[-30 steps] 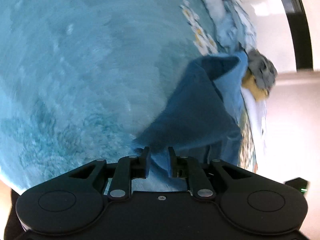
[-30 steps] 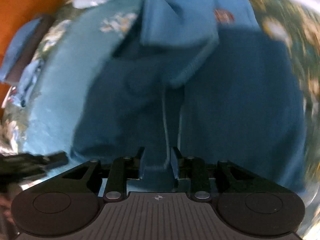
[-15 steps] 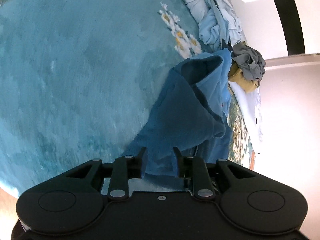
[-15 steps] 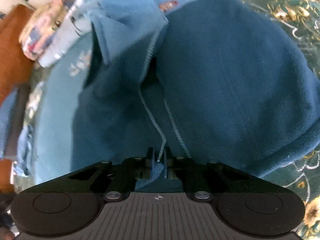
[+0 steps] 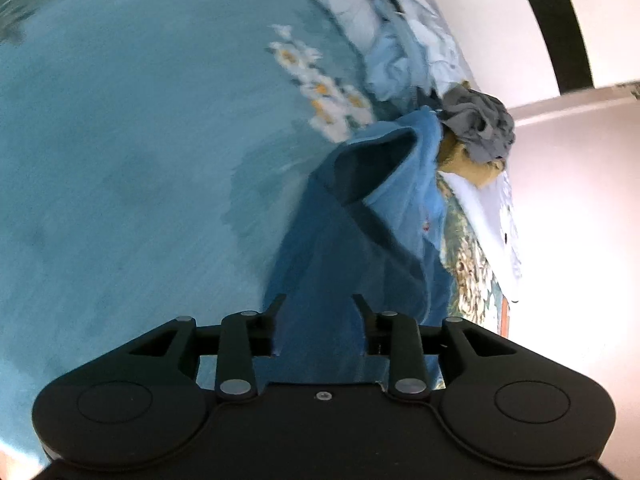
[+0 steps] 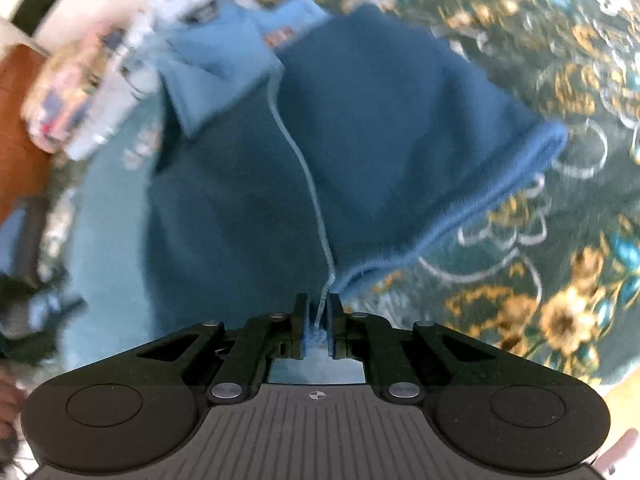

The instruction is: Fold clothes

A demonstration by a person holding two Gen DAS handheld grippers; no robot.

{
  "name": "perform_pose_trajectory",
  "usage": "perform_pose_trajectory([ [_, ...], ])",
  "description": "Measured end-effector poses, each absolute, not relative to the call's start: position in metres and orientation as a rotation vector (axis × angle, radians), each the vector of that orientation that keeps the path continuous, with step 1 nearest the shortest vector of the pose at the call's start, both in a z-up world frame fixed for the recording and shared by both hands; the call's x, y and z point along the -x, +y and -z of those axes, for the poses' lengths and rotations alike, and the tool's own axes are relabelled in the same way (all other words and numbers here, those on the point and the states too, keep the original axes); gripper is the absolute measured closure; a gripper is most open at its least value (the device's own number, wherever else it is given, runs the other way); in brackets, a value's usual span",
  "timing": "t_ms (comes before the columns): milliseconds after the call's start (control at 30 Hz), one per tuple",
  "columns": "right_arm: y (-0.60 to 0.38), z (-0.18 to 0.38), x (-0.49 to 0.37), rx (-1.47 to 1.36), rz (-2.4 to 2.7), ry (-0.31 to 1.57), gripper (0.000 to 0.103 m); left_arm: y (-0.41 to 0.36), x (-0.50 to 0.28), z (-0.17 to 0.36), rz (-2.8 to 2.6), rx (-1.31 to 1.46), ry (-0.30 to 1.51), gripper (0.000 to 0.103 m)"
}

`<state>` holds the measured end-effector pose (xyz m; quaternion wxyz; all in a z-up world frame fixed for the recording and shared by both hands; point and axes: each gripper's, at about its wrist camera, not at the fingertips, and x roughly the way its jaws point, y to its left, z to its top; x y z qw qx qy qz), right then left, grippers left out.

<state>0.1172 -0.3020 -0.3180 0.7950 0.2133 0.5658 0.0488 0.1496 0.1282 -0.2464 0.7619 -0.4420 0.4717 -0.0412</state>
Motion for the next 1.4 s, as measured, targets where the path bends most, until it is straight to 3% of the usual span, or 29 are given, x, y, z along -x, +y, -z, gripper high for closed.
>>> perform_pose_trajectory([
  [100,-0.295,0.308,-0.109,-0.413,-0.087,1.177,0.082,0.114,-0.191,0.238,0.14,0.883,0.996,0.063],
  [267,-0.315,0.278,-0.113,-0.365,-0.073,1.09,0.078,0.08,-0.27,0.231,0.204,0.732,0.977,0.062],
  [367,-0.331,0.266,-0.134,-0.387,-0.06,1.056,0.068,0.05,-0.317,0.235,0.213,0.588,0.99,0.062],
  [600,-0.351,0.264,-0.189,-0.404,-0.103,1.041,0.066,-0.003,-0.398,0.274,0.119,0.358,1.066,0.059],
  [667,-0.358,0.264,-0.202,-0.397,-0.125,1.05,0.063,-0.009,-0.412,0.286,0.1,0.344,1.081,0.061],
  [700,-0.36,0.265,-0.209,-0.39,-0.135,1.056,0.06,-0.009,-0.416,0.288,0.105,0.355,1.07,0.071],
  [733,-0.362,0.266,-0.215,-0.383,-0.146,1.064,0.059,-0.009,-0.418,0.288,0.113,0.368,1.052,0.092],
  [767,-0.366,0.268,-0.222,-0.375,-0.158,1.075,0.058,-0.008,-0.42,0.288,0.126,0.391,1.034,0.098],
  [1000,-0.382,0.276,-0.284,-0.388,-0.204,1.096,0.058,0.032,-0.396,0.271,-0.064,0.532,0.875,0.099],
  [1400,-0.37,0.297,-0.42,-0.296,-0.31,1.012,0.056,0.081,-0.413,0.294,-0.269,0.628,0.894,0.093],
])
